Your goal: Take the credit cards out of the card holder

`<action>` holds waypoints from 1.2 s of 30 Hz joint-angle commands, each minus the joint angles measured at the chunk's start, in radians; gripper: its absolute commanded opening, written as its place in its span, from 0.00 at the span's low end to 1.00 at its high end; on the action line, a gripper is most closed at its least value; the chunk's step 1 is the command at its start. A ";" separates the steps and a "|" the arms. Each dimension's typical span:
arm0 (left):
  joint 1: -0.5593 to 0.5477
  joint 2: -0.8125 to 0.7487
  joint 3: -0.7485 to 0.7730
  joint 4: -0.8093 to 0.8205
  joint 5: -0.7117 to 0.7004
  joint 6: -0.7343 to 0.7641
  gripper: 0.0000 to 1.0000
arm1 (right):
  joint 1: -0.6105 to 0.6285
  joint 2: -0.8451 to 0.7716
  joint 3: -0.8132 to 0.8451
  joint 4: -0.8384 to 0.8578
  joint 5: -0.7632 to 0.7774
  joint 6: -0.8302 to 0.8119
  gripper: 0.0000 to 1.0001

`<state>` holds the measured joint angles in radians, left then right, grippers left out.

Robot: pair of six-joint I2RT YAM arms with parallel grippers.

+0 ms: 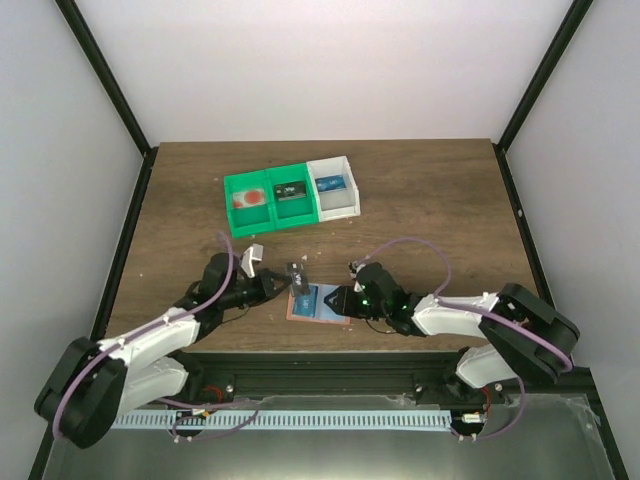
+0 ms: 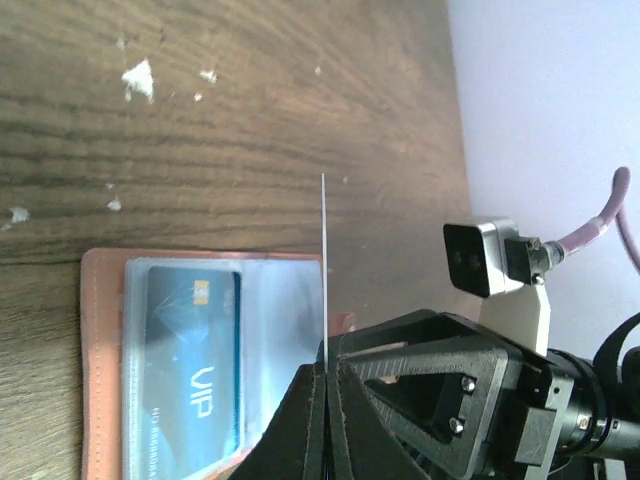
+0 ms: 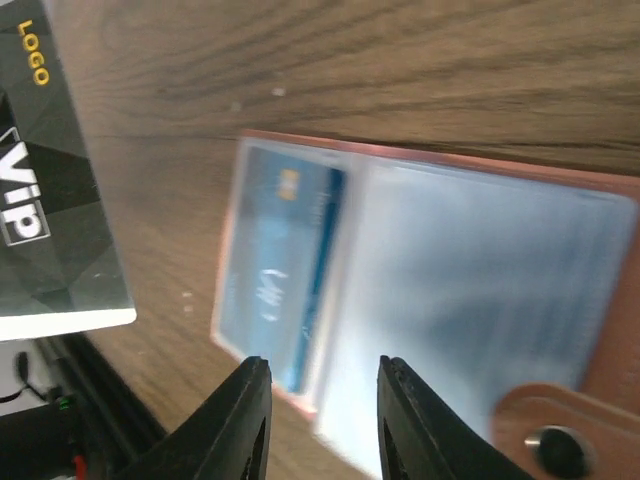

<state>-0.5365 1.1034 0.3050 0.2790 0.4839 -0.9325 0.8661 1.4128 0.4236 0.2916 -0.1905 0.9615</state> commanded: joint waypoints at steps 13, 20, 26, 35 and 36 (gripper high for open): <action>0.007 -0.338 -0.046 0.002 0.025 -0.064 0.00 | -0.004 -0.146 -0.016 0.439 -0.315 0.089 0.67; 0.007 -0.444 -0.094 0.119 0.080 -0.165 0.00 | -0.004 -0.203 -0.066 0.512 -0.313 0.193 0.67; 0.006 -0.445 -0.109 0.172 0.097 -0.183 0.00 | -0.004 -0.174 -0.097 0.624 -0.331 0.242 0.58; 0.006 -0.399 -0.123 0.242 0.162 -0.226 0.00 | -0.004 -0.128 -0.087 0.678 -0.332 0.256 0.46; 0.006 -0.405 -0.130 0.249 0.157 -0.234 0.00 | -0.004 -0.115 -0.083 0.687 -0.337 0.260 0.42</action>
<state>-0.5346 0.7101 0.1902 0.4667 0.6113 -1.1439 0.8661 1.2682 0.3271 0.9169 -0.5152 1.2129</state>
